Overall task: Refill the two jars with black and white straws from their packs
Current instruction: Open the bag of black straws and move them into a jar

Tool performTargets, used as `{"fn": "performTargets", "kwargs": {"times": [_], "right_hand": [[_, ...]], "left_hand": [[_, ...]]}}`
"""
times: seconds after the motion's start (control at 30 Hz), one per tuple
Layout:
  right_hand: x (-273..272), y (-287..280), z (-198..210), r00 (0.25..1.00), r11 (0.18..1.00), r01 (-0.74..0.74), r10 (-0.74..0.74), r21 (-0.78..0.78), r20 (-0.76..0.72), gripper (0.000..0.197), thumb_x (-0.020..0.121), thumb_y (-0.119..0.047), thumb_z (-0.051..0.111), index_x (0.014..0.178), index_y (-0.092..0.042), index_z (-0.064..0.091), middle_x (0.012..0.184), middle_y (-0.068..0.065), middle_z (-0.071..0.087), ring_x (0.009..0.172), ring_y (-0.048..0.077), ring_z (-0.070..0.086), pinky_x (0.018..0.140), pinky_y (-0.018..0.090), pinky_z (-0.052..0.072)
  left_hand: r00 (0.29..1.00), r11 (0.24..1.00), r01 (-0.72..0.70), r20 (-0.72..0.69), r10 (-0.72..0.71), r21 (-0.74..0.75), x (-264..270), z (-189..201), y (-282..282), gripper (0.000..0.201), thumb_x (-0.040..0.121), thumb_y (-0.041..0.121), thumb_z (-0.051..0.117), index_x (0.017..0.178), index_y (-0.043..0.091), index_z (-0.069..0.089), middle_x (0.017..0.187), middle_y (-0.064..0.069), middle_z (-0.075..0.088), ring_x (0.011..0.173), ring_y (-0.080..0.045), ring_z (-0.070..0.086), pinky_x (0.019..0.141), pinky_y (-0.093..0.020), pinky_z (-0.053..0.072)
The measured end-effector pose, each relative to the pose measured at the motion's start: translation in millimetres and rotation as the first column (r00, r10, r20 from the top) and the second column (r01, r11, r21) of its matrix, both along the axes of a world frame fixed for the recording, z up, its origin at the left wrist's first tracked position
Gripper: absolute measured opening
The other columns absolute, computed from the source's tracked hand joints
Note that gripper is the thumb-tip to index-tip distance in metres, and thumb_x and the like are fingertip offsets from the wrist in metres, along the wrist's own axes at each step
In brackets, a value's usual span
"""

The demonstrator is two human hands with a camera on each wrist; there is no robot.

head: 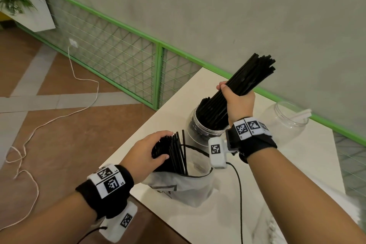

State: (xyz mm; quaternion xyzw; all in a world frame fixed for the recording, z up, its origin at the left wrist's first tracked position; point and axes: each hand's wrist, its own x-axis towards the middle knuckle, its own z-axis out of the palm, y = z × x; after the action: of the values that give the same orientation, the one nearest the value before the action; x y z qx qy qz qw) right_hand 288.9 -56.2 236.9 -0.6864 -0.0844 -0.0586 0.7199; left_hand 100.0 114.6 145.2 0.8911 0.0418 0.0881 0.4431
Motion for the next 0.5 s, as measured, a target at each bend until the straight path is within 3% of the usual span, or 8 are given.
{"fn": "performTargets", "kwargs": {"times": [0.13, 0.3, 0.5], "right_hand": [[1.3, 0.7, -1.7, 1.0, 1.0, 0.001, -0.001, 0.024, 0.014, 0.009, 0.077, -0.005, 0.066, 0.086, -0.002, 0.067, 0.084, 0.009, 0.072, 0.087, 0.027, 0.068, 0.086, 0.043, 0.055], [-3.8, -2.0, 4.9, 1.0, 0.988, -0.024, 0.022, 0.152, 0.019, 0.006, 0.082, 0.0, 0.065, 0.088, 0.0, 0.066, 0.084, 0.011, 0.07, 0.085, 0.024, 0.068, 0.078, 0.034, 0.056], [-0.8, -5.3, -9.1, 0.999, 0.994, 0.033, -0.031, 0.103, -0.021, 0.013, 0.079, -0.003, 0.067, 0.092, -0.001, 0.066, 0.086, 0.008, 0.072, 0.086, 0.025, 0.069, 0.084, 0.043, 0.057]], "left_hand": [[1.0, 1.0, -0.007, -0.012, 0.007, 0.006, 0.5, -0.1, 1.8, 0.058, 0.082, 0.017, 0.069, 0.124, 0.048, 0.044, 0.125, 0.026, 0.051, 0.115, 0.008, 0.046, 0.092, -0.001, 0.028], [1.0, 1.0, 0.0, -0.013, 0.0, 0.001, 2.9, 1.1, 3.6, 0.057, 0.082, 0.017, 0.069, 0.125, 0.046, 0.045, 0.124, 0.028, 0.051, 0.113, 0.011, 0.045, 0.09, 0.004, 0.027], [1.0, 1.0, 0.012, -0.011, -0.012, -0.008, 4.0, 0.5, 4.1, 0.058, 0.082, 0.017, 0.069, 0.124, 0.048, 0.044, 0.124, 0.029, 0.05, 0.113, 0.014, 0.044, 0.091, 0.003, 0.026]]}}
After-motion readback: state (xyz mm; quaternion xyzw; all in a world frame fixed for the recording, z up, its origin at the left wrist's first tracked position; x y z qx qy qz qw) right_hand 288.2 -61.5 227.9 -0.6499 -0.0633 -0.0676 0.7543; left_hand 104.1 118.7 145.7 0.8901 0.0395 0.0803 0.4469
